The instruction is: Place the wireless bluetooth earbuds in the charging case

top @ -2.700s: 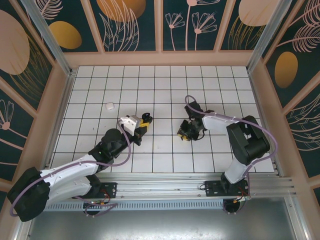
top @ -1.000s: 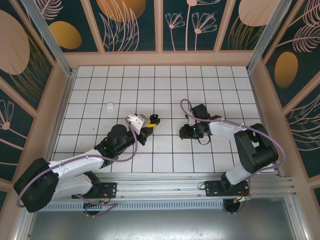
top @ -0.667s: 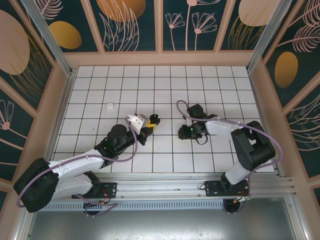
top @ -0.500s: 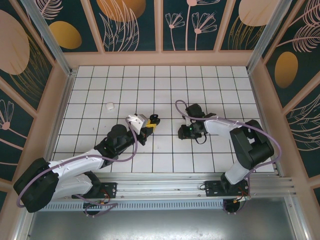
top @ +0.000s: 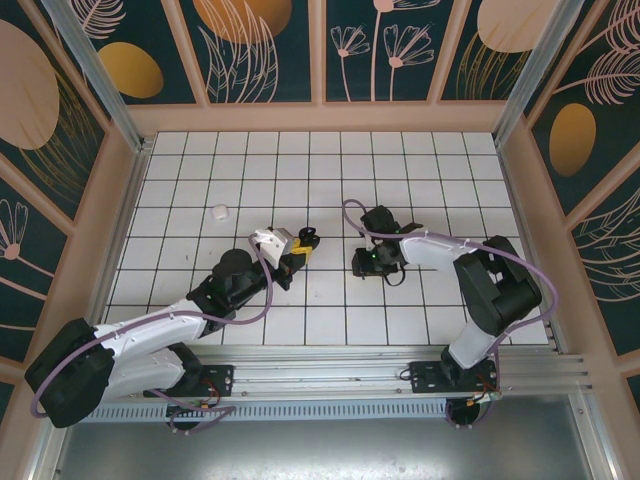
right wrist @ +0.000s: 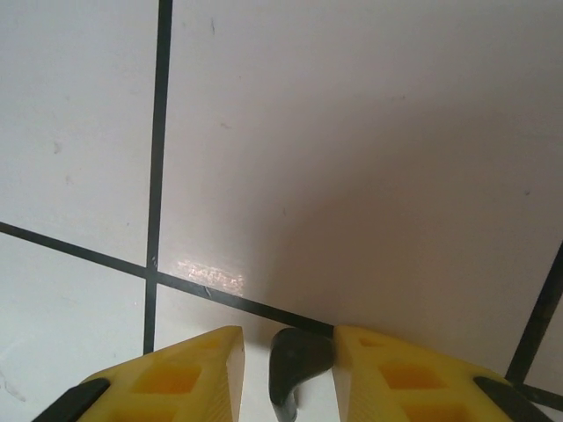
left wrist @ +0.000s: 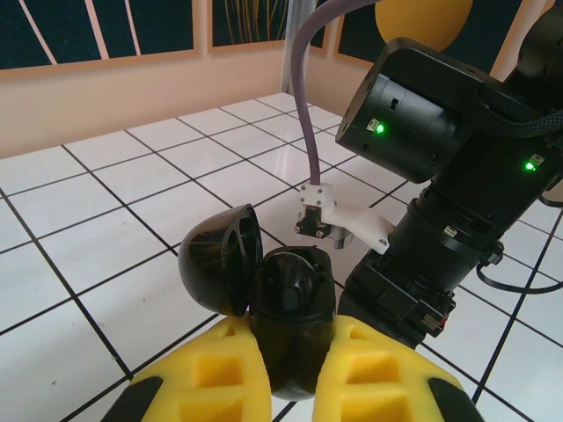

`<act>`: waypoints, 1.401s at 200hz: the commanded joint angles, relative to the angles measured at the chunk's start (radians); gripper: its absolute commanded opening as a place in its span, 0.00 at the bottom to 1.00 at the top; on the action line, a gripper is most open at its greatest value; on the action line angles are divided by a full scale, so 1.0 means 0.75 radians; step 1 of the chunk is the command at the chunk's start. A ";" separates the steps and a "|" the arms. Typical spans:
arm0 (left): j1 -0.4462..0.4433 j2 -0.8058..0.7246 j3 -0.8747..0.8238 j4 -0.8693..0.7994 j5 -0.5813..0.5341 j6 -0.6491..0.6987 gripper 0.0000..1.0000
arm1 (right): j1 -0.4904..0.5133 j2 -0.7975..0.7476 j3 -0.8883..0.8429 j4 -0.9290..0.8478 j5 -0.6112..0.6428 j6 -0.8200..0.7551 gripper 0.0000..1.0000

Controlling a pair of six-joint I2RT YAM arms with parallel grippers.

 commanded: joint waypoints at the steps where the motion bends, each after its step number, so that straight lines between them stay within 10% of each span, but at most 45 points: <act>1: 0.006 -0.024 0.008 0.029 -0.007 -0.010 0.00 | 0.019 0.047 0.029 0.050 0.023 0.034 0.32; 162: 0.006 -0.062 -0.010 0.060 0.085 0.038 0.00 | 0.047 -0.314 0.080 -0.103 0.250 0.411 0.20; 280: 0.005 0.011 0.083 0.115 0.266 0.063 0.00 | 0.459 -0.736 0.250 0.018 0.628 0.587 0.17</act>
